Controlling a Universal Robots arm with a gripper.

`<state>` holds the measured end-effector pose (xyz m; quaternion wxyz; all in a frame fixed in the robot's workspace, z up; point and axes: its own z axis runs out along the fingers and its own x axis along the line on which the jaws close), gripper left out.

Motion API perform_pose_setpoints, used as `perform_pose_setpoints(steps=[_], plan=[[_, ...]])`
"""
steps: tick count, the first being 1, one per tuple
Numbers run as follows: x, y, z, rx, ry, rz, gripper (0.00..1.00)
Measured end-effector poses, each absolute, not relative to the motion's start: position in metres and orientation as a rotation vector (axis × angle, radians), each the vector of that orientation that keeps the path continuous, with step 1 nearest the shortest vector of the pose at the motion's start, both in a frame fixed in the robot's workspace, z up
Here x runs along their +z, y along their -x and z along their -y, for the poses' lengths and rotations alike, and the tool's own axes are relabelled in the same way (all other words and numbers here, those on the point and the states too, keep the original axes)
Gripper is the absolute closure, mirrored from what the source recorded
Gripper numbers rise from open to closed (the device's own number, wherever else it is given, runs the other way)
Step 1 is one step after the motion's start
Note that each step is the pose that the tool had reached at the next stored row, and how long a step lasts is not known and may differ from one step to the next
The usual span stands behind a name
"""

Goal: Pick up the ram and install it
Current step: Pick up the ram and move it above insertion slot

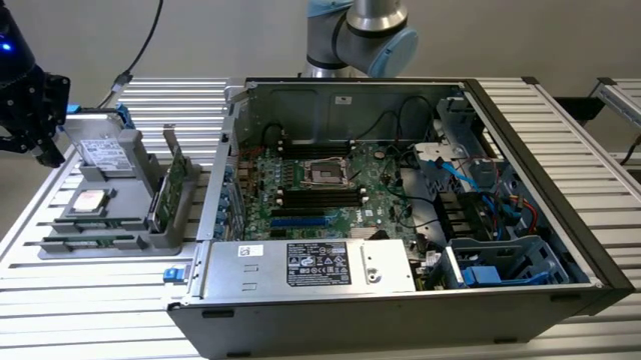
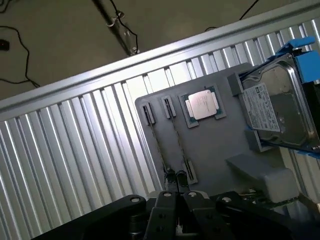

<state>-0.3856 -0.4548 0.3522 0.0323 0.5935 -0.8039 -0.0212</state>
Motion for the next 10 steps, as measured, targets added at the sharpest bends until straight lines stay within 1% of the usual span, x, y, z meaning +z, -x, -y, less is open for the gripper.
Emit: perform_pose_setpoints(steps=[10], plan=[[0.3490,0.3856,0.4548,-0.056,-2.043,2.296,0.90]])
